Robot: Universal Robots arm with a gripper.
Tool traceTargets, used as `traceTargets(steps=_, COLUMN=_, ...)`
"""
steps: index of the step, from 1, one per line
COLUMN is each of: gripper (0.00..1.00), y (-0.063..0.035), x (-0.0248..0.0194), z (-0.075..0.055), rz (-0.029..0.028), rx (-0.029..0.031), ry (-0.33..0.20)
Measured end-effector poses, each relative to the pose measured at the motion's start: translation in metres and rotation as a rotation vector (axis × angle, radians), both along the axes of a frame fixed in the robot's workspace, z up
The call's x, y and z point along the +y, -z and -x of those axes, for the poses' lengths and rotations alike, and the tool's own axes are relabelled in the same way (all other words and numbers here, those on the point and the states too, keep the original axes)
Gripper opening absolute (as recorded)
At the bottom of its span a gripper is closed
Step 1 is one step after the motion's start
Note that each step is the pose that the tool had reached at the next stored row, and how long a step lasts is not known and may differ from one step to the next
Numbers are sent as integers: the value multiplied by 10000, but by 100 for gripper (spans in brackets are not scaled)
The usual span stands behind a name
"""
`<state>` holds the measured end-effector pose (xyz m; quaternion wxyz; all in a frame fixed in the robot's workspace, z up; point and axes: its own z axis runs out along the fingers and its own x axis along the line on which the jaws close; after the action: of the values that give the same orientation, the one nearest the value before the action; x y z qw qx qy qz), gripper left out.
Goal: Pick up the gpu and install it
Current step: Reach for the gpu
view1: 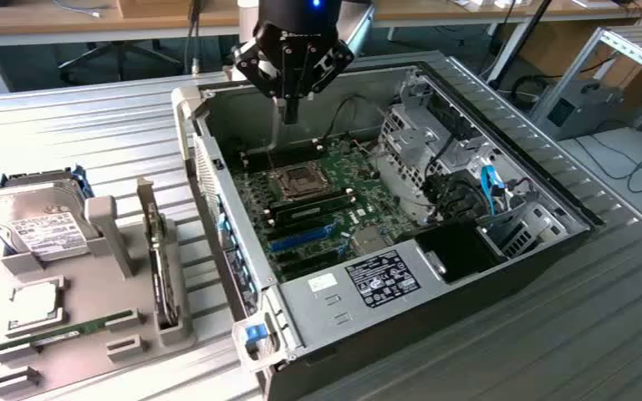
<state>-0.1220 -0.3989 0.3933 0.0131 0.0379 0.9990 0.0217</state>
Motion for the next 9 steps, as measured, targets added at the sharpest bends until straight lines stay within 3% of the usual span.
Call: traceTargets(steps=9, gripper=11, y=0, x=0, z=33, rz=0, rx=-1, ry=0)
